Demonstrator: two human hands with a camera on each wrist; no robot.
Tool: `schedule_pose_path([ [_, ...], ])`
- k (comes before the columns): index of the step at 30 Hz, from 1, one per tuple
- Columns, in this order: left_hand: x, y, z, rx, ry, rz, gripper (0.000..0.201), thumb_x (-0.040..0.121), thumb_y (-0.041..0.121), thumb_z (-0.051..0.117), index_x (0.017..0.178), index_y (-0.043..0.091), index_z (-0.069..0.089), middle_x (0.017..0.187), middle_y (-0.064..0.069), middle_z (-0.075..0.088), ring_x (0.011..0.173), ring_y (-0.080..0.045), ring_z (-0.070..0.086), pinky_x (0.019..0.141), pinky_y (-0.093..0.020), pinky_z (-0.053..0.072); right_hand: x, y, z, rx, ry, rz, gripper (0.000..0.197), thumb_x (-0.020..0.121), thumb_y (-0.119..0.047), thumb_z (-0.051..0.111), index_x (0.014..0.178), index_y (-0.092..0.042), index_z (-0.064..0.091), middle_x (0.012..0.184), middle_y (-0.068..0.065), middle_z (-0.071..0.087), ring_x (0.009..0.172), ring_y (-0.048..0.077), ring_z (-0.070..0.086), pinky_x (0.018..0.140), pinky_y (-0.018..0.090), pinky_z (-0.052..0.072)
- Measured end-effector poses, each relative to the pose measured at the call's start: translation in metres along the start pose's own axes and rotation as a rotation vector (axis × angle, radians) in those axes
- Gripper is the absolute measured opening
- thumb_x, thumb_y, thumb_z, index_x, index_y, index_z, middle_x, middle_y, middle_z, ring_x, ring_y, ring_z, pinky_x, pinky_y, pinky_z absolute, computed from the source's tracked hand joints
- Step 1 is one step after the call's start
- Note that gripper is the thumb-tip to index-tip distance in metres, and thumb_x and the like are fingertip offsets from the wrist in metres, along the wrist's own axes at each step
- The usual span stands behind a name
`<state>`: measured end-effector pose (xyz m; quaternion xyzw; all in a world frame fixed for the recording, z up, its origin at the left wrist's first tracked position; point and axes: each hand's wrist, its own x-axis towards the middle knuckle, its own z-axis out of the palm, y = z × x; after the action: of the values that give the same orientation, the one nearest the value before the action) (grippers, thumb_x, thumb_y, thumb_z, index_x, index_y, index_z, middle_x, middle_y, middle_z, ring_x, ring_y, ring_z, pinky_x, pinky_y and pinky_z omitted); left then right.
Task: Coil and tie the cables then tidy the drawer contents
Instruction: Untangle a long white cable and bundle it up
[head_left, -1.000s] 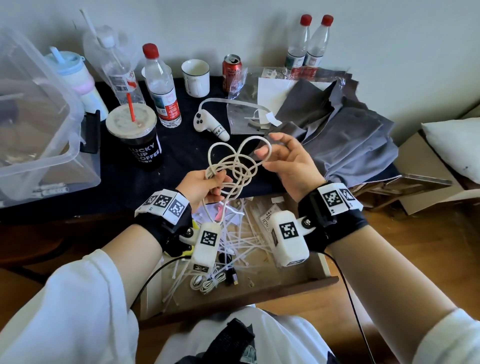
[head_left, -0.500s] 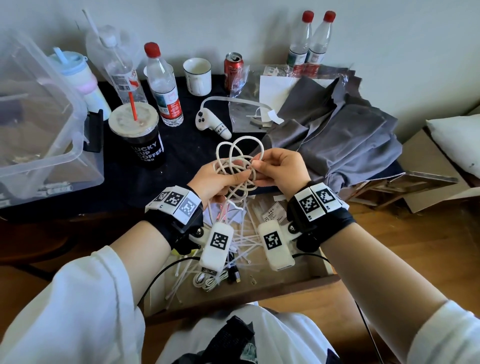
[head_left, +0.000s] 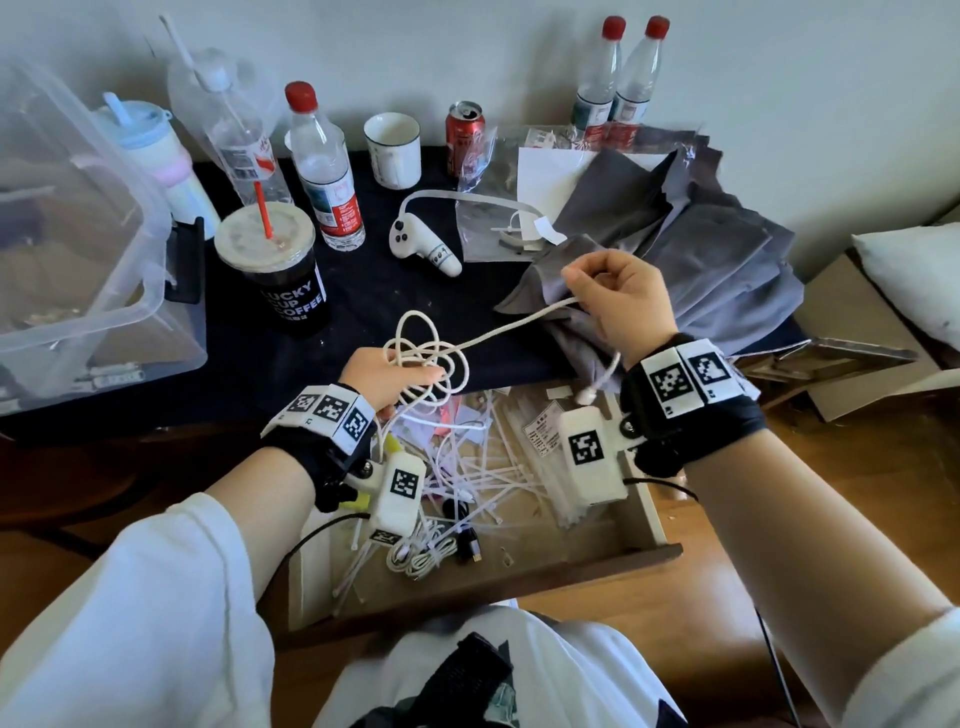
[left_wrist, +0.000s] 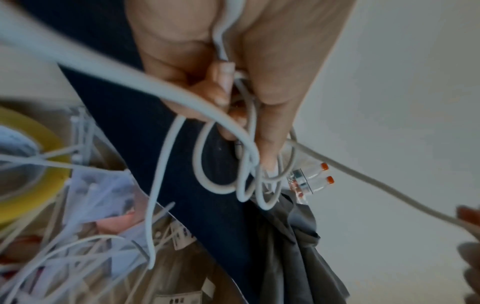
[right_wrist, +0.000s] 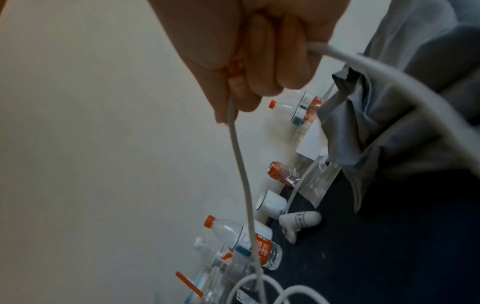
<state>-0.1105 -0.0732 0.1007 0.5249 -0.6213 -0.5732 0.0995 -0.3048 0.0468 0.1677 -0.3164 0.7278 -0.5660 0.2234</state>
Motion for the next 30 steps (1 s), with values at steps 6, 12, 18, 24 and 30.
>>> schedule_pose_path([
  [6, -0.003, 0.008, 0.005, -0.392, -0.157, -0.060, 0.004, 0.084, 0.011, 0.067, 0.083, 0.009, 0.064, 0.044, 0.007, 0.052, 0.035, -0.002, 0.036, 0.039, -0.016, 0.042, -0.003, 0.027, 0.004, -0.308, -0.224, 0.032, 0.024, 0.088, -0.034, 0.062, 0.065, -0.029, 0.065, 0.042, -0.017, 0.049, 0.043, -0.003, 0.043, 0.057, 0.017, 0.034],
  [12, -0.012, 0.020, 0.008, -0.507, -0.238, -0.017, 0.009, 0.090, 0.005, 0.057, 0.092, 0.009, 0.065, 0.060, 0.004, 0.064, 0.041, -0.003, 0.042, 0.045, -0.018, 0.050, -0.017, 0.029, 0.015, -0.330, -0.348, 0.066, 0.024, 0.086, -0.036, 0.063, 0.068, -0.023, 0.071, 0.036, -0.009, 0.039, 0.040, 0.006, 0.034, 0.050, 0.019, 0.026],
  [18, -0.019, 0.027, 0.010, -0.602, -0.275, 0.029, 0.007, 0.093, 0.007, 0.053, 0.090, 0.008, 0.059, 0.067, -0.001, 0.055, 0.042, -0.005, 0.042, 0.044, -0.019, 0.049, -0.022, 0.024, 0.020, -0.320, -0.392, 0.101, 0.026, 0.083, -0.037, 0.067, 0.069, -0.017, 0.072, 0.034, -0.012, 0.043, 0.037, 0.002, 0.040, 0.045, 0.010, 0.030],
  [24, -0.021, 0.027, 0.010, -0.585, -0.311, 0.066, 0.009, 0.092, 0.008, 0.053, 0.093, 0.010, 0.062, 0.067, 0.000, 0.055, 0.044, -0.004, 0.042, 0.046, -0.018, 0.049, -0.023, 0.021, 0.022, -0.116, -0.316, 0.124, 0.031, 0.081, -0.038, 0.069, 0.060, -0.016, 0.065, 0.047, 0.000, 0.046, 0.037, 0.007, 0.039, 0.040, 0.015, 0.033],
  [30, -0.024, 0.031, 0.016, -0.533, -0.356, 0.087, 0.018, 0.091, 0.022, 0.053, 0.096, 0.007, 0.062, 0.070, -0.001, 0.052, 0.044, -0.004, 0.042, 0.045, -0.018, 0.048, -0.019, 0.011, 0.025, -0.127, -0.260, 0.044, 0.009, 0.087, -0.016, 0.063, 0.080, -0.019, 0.062, 0.046, -0.003, 0.055, 0.036, 0.018, 0.057, 0.048, 0.040, 0.052],
])
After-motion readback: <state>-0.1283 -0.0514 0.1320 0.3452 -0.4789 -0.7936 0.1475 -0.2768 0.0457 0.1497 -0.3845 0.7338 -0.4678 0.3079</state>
